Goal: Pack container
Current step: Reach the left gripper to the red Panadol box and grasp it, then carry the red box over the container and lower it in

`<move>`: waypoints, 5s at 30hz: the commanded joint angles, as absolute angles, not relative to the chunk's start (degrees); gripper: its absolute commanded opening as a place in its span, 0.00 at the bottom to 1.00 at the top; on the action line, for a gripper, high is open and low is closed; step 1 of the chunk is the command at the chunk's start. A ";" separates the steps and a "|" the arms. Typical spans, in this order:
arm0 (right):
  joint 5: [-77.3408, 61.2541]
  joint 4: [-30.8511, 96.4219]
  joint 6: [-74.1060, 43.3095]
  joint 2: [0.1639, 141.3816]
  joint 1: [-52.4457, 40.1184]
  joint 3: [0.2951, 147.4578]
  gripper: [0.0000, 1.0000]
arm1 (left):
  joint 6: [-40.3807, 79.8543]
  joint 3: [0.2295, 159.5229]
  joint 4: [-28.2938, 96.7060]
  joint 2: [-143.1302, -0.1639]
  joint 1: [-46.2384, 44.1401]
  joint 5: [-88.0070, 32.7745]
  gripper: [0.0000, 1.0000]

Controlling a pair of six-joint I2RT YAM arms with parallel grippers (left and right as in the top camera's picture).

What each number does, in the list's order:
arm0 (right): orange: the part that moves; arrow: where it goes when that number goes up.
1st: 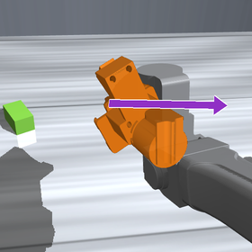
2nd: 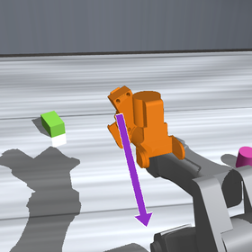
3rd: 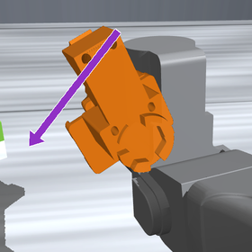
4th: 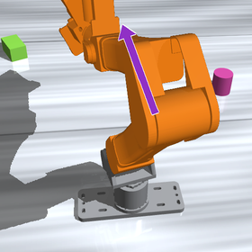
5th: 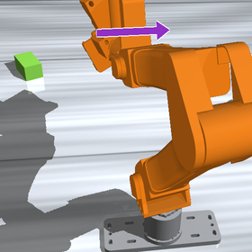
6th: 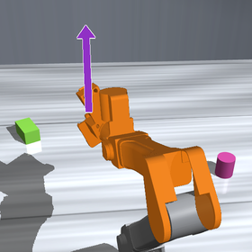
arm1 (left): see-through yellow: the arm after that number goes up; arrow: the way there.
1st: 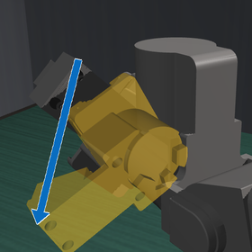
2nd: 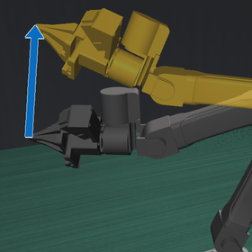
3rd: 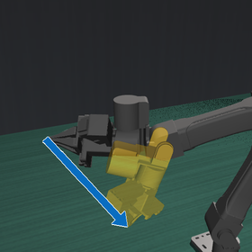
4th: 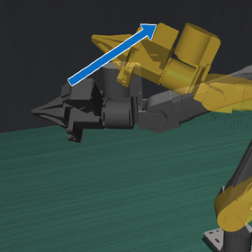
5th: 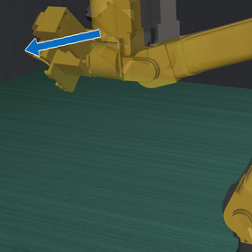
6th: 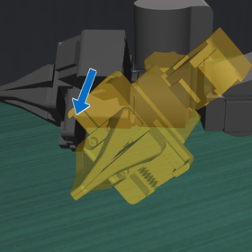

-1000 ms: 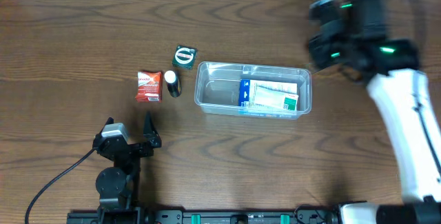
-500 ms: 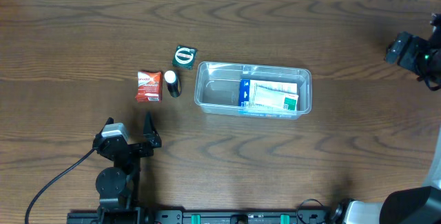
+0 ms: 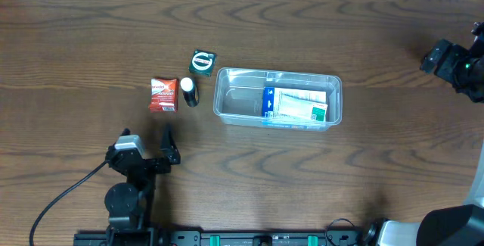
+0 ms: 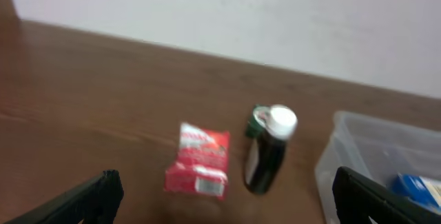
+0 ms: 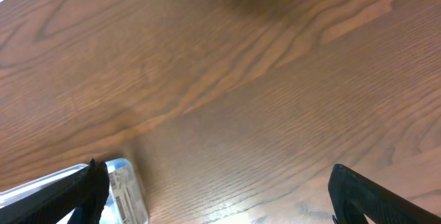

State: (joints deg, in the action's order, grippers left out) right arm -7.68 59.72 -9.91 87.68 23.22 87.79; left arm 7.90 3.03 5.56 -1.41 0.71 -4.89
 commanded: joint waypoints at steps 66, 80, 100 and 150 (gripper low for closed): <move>-7.92 59.81 -10.68 87.44 23.51 87.53 0.99 | -12.01 80.86 43.81 -117.32 6.31 -10.96 0.98; -7.92 59.81 -10.68 87.44 23.42 87.53 0.99 | -11.70 80.86 43.31 -119.42 6.31 -10.92 0.66; -7.92 59.81 -10.68 87.44 23.35 87.53 0.99 | -1.17 84.60 50.15 -100.14 3.33 -10.98 0.52; -7.90 59.83 -10.68 87.44 23.29 87.53 0.99 | 27.14 82.81 42.09 -107.50 -34.85 3.95 0.51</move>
State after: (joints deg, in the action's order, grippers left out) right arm -7.90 59.79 -10.09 87.70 23.22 87.42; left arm 25.02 84.51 41.95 -106.61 -34.79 2.26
